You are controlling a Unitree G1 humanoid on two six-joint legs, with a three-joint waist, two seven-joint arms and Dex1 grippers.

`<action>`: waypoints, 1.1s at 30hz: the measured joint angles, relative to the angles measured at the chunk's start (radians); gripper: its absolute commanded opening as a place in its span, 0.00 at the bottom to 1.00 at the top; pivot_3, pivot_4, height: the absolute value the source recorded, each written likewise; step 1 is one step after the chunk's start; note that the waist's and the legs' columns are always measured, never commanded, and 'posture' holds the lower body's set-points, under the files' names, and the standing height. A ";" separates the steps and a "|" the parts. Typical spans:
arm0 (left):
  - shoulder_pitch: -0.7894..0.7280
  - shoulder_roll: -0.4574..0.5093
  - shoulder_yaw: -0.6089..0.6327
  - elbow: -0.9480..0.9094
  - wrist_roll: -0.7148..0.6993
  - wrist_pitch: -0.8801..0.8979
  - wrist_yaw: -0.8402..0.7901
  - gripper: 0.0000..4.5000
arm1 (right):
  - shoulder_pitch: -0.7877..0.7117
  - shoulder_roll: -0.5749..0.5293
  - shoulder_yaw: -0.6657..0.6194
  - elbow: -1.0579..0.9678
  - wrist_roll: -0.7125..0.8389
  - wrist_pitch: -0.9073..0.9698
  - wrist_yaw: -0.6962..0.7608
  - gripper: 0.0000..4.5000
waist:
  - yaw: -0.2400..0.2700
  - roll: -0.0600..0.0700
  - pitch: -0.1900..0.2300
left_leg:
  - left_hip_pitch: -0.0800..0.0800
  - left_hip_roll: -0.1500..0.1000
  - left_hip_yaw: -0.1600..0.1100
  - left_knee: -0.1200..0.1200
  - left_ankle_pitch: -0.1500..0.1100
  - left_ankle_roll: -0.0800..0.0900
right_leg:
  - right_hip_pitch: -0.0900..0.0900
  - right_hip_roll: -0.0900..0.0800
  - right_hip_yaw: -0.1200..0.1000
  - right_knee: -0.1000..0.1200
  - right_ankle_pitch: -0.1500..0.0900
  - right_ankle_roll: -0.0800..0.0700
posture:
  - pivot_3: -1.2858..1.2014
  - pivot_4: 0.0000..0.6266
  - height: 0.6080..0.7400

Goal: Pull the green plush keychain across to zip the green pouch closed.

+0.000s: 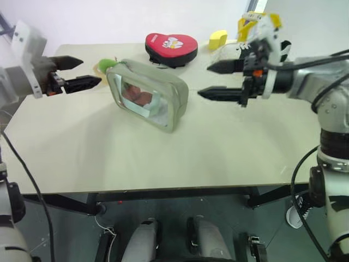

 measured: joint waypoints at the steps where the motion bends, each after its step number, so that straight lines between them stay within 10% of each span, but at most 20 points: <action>1: 0.000 0.000 -0.002 0.007 0.002 -0.002 -0.007 0.99 | -0.001 0.001 0.003 0.005 -0.001 0.001 -0.003 1.00 | 0.000 0.000 0.000 | -0.001 0.000 0.000 0.000 0.000 0.000 | -0.001 0.000 0.000 0.000 0.000 0.000 | 0.52 0.24 1.00; 14: 0.044 0.034 -0.037 0.066 0.133 -0.177 0.011 0.99 | -0.130 0.183 0.098 0.140 -0.137 -0.132 -0.122 1.00 | -0.012 0.001 0.001 | -0.001 0.001 0.002 -0.002 0.001 -0.001 | -0.007 0.001 0.002 0.006 0.000 0.000 | 0.52 0.24 1.00; 27: 0.179 0.012 0.098 -0.262 -0.063 0.046 0.074 0.99 | -0.229 0.431 0.346 0.648 -0.441 -0.529 -0.102 1.00 | -0.007 0.000 0.000 | -0.002 0.000 0.001 0.000 0.001 -0.002 | -0.006 0.001 0.002 0.006 0.000 0.000 | 0.52 0.24 1.00; 33: 0.249 -0.003 0.116 -0.329 -0.089 0.067 0.123 1.00 | -0.267 0.451 0.346 0.771 -0.499 -0.656 -0.027 0.50 | -0.010 0.000 0.000 | -0.001 0.000 0.001 -0.001 0.002 -0.003 | -0.007 0.001 0.002 0.008 0.000 0.000 | 0.52 0.24 1.00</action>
